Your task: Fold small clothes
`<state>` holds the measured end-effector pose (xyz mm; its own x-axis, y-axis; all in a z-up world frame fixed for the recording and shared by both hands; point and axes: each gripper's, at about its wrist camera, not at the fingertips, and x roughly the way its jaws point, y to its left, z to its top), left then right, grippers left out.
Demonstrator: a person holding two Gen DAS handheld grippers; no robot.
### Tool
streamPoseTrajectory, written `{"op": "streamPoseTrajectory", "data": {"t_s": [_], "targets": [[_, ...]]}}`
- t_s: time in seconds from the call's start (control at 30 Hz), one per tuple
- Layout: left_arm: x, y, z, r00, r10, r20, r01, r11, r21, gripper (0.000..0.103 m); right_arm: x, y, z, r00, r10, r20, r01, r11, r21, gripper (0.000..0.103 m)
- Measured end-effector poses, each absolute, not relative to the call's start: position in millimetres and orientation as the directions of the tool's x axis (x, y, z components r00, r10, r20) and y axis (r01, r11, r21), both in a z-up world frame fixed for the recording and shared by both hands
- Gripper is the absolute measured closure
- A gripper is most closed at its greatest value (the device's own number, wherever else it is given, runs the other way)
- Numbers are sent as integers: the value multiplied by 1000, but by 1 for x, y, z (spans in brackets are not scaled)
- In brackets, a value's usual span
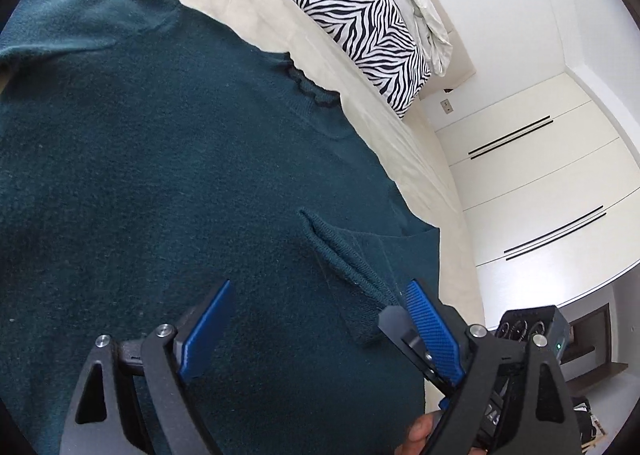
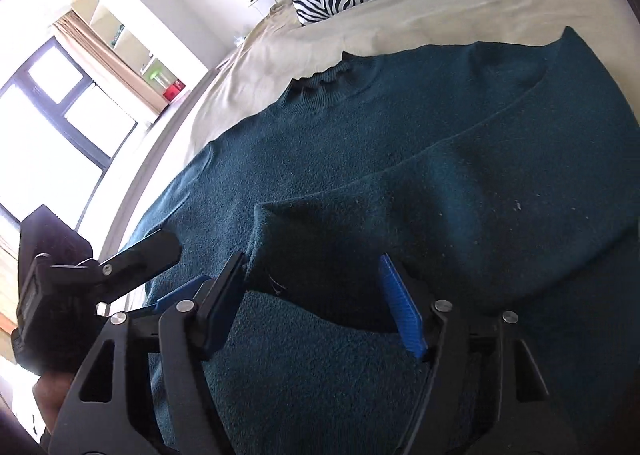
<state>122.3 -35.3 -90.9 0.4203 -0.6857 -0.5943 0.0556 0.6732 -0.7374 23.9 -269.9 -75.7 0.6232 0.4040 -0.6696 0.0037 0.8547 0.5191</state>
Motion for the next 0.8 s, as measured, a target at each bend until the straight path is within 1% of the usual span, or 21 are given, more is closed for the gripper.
{"op": "streamPoseTrajectory", "data": {"t_s": [0.17,0.23,0.3,0.33,0.37,0.4,0.43,0.47,0.5,0.53,0.63,0.8], "targets": [[132,-65,-100,362,-691,-625,40,682,-731,15,-26,-304,-80,645,436,-627,49,796,604,36],[134,-71,-102,358,-695,-624,43,679,-732,15,-41,-323,-87,656,446,-609,80,761,644,36],[137,-78,-104,341,-678,-651,53,705,-707,16,-56,-343,-92,665,454,-593,112,724,681,36],[138,-81,-108,331,-670,-664,52,716,-696,24,-60,-350,-96,668,464,-582,124,701,702,36],[140,-83,-110,325,-660,-677,44,726,-687,35,-60,-355,-101,670,473,-571,133,680,721,36],[142,-83,-112,321,-650,-689,37,735,-677,42,-65,-362,-105,675,481,-560,140,662,737,36],[145,-84,-113,317,-641,-699,35,744,-667,56,-67,-367,-108,679,488,-548,143,644,752,36],[148,-85,-112,313,-638,-704,37,749,-662,73,-69,-372,-111,685,494,-536,148,626,766,36],[151,-85,-110,307,-633,-710,48,756,-653,82,-70,-377,-113,690,499,-525,153,608,779,36],[154,-83,-107,312,-624,-716,60,765,-641,95,-72,-381,-115,695,503,-514,159,590,791,36],[162,-71,-86,368,-609,-702,91,775,-625,94,-70,-391,-120,711,514,-480,168,539,826,36],[181,-35,-45,506,-534,-677,110,819,-564,94,-67,-415,-118,745,507,-433,198,452,870,36]]}}
